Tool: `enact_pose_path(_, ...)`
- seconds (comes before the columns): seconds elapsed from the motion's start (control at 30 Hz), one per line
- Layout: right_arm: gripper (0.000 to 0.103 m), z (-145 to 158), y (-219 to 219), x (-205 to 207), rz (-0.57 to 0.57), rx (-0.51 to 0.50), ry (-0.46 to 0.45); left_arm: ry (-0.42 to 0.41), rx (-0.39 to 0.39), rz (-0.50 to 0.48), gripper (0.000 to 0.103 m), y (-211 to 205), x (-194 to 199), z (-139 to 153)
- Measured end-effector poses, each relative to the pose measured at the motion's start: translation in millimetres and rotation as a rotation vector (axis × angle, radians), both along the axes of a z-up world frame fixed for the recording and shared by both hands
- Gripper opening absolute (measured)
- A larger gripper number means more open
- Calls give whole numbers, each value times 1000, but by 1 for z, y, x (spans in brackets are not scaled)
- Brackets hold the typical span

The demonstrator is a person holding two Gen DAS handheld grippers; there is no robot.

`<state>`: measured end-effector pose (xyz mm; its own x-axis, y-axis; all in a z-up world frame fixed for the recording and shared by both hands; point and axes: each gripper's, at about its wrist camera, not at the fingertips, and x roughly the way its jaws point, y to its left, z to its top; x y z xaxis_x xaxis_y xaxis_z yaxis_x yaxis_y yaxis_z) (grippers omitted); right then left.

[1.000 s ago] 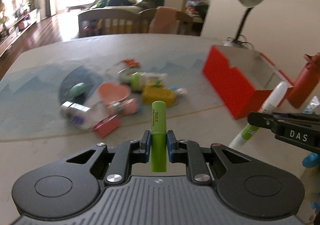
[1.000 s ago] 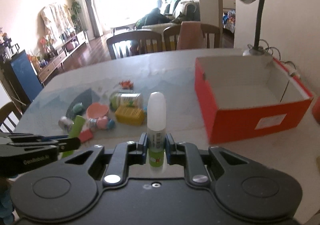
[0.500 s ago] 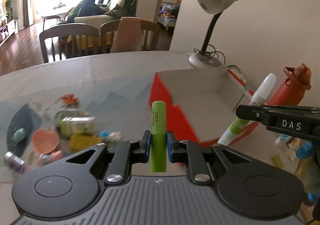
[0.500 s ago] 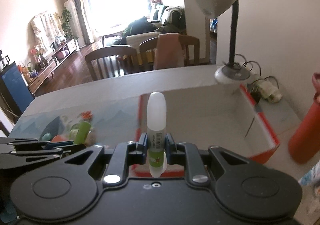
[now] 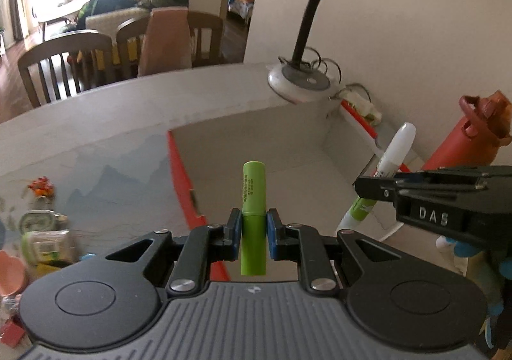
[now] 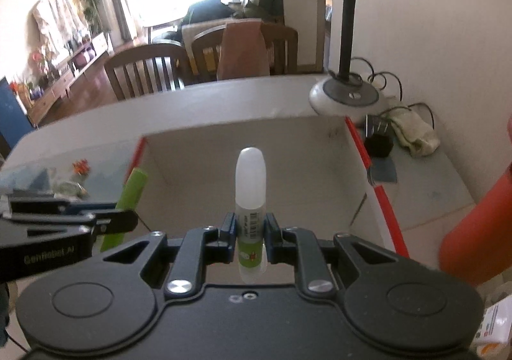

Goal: Organize rigid objects
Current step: 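Carry the highlighter and glue stick with both tools over the red box, then open the right tool to drop the glue stick while the left tool releases the highlighter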

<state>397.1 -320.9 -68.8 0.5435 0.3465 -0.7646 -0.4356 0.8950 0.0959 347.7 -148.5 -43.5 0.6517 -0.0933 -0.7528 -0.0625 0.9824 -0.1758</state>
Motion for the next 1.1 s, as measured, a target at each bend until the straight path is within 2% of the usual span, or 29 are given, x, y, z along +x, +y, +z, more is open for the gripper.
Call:
enact_pose_path(0.33,16,-31,-7,30,55,-70,105,129,1,-33,16,-14,55,-36)
enact_pose_path(0.53,16,-46,-9,51,44,-65,160,201,-11,-47,16,-23,79,-56)
enact_pose_path(0.93,16,-67,-4,72,37,-88,218,309,24,-66,16,-32,106,-80)
enact_pose_path(1.1,16,-73,-5,76,33,-106,243,360,14,-55,16,-31,113,-88)
